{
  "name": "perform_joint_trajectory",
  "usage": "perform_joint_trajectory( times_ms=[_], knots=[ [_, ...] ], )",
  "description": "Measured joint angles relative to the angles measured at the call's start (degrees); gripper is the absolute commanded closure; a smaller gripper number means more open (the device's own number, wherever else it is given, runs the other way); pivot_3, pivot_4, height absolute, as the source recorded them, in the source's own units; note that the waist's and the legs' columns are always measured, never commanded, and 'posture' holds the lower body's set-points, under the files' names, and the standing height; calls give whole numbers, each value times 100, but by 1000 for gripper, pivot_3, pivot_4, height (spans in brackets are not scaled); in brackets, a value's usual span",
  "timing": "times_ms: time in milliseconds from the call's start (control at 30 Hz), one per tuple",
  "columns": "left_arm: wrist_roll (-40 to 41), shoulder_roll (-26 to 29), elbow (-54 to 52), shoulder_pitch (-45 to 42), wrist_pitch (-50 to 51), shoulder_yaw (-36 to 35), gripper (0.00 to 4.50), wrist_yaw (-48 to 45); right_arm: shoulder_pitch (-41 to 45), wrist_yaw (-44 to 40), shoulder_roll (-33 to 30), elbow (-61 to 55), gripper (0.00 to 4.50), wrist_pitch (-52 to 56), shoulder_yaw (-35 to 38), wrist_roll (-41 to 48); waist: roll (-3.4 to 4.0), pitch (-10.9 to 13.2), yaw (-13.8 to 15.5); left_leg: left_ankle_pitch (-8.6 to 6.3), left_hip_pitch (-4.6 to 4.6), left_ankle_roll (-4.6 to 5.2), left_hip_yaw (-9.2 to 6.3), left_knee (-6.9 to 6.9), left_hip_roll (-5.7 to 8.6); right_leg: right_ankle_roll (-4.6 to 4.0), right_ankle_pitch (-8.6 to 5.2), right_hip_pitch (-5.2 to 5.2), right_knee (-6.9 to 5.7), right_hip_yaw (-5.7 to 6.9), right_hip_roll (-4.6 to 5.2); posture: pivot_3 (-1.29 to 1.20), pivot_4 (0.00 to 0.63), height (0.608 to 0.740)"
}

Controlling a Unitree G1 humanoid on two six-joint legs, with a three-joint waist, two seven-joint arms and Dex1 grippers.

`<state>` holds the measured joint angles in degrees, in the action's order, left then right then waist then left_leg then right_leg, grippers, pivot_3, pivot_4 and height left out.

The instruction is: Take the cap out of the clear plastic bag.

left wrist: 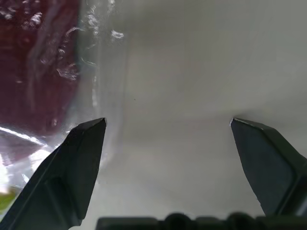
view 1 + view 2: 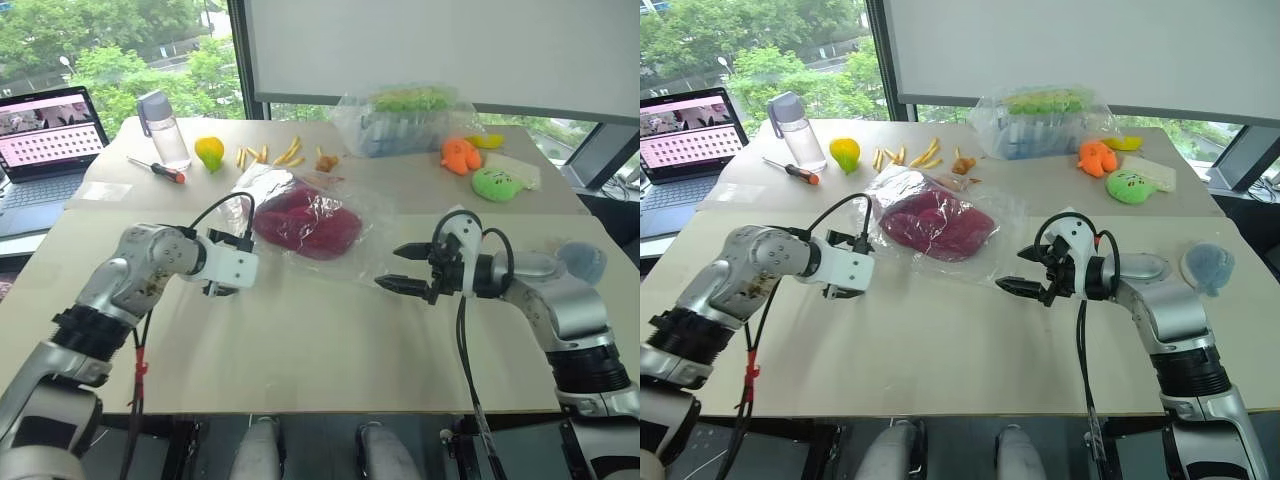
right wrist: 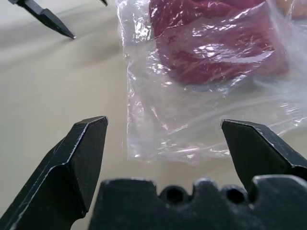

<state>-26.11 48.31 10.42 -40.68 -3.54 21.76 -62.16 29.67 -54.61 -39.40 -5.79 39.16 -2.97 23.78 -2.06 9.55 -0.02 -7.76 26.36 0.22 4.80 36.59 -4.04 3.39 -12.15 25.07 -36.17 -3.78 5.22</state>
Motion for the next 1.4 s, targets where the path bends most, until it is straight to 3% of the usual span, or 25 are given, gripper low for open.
perform_joint_trajectory(
  times_ms=[533,633,933,1200,1400],
  knots=[
    [-1924,-1713,4048,-1849,-1571,1059,72,3846,-145,266,-103,-380,0,304,174,13,32,-23,243,-18,-4,-29,-3,24,7,48,7,-12,2,0,3,0,150,739],
    [-1980,-1946,4745,-2051,-1770,1157,866,4201,-148,292,-110,-438,0,382,179,19,43,-37,259,-18,-12,-30,-2,26,9,52,10,-21,6,0,6,0,150,739],
    [-2042,-2101,5492,-2160,-2182,1341,4340,4597,-181,361,-185,-553,0,497,257,171,53,-45,270,-19,-16,-31,-3,27,10,53,10,-28,10,0,6,0,150,739],
    [-2277,-2114,5291,-2047,-3134,1531,4457,5232,-181,482,-120,-551,0,497,249,181,57,-48,343,-19,-6,-30,-2,26,18,60,1,-29,20,0,14,0,150,739],
    [-1943,-2503,4388,-1843,-4744,1685,4457,4911,-112,512,-38,-545,0,493,225,179,57,-48,488,-25,24,-21,4,26,25,31,22,-26,53,2,24,0,150,739]
  ],
)
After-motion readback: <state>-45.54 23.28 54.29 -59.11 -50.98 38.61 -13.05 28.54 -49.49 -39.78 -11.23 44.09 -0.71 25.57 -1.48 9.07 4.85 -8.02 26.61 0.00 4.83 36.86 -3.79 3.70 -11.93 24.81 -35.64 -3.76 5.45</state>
